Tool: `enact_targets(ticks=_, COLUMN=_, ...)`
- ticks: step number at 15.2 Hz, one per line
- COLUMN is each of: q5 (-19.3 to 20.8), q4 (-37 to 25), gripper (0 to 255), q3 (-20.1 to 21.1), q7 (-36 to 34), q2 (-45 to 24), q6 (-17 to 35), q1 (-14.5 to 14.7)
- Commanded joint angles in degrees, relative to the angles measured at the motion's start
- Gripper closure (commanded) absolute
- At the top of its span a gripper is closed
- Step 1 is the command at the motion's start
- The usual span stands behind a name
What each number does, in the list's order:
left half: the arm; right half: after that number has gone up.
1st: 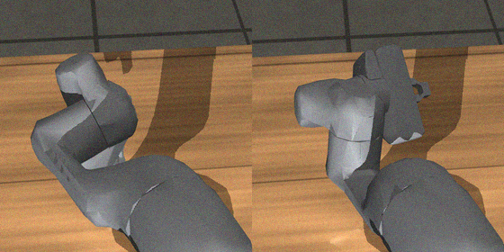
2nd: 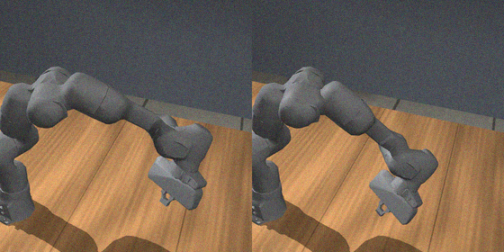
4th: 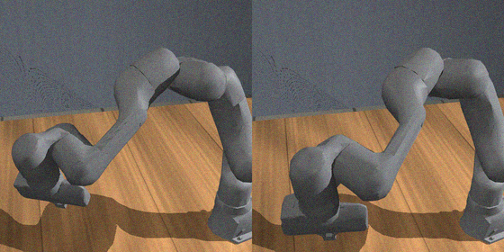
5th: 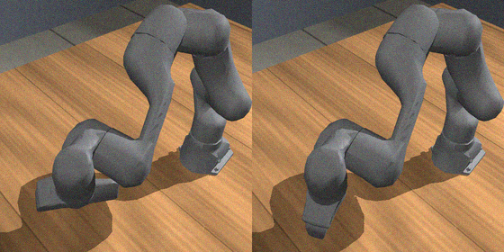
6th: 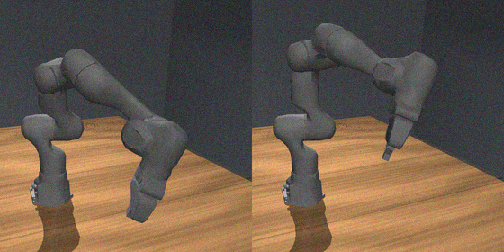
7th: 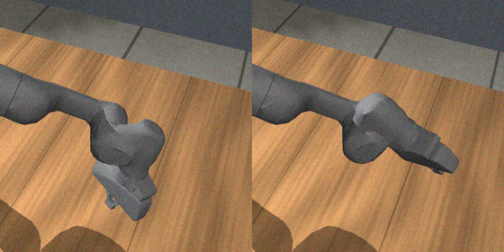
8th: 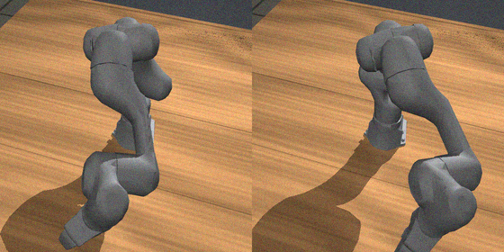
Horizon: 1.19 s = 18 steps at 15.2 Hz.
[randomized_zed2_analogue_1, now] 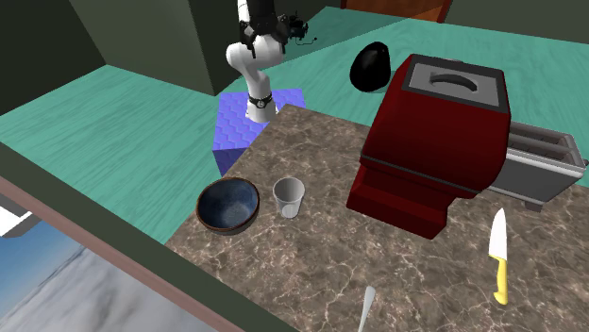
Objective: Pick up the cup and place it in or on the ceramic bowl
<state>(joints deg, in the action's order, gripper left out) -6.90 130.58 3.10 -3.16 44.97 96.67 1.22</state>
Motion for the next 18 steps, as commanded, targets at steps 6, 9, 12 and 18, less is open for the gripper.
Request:
enact_targets(ticks=6, q5=-0.1, q4=-0.8, gripper=0, q3=-0.3, q7=1.1, q2=-9.1, q6=7.4, q1=-0.4)
enact_targets(ticks=9, q5=-0.1, q4=-2.1, gripper=0, q3=-0.5, q7=1.7, q2=-15.0, q6=11.4, q1=-0.6)
enact_targets(ticks=12, q5=-0.2, q4=-4.2, gripper=0, q3=-0.7, q7=2.3, q2=-21.2, q6=15.0, q1=-0.8)
enact_targets(ticks=18, q5=-0.5, q4=-10.3, gripper=0, q3=-1.1, q7=3.3, q2=-34.0, q6=20.6, q1=-1.1)
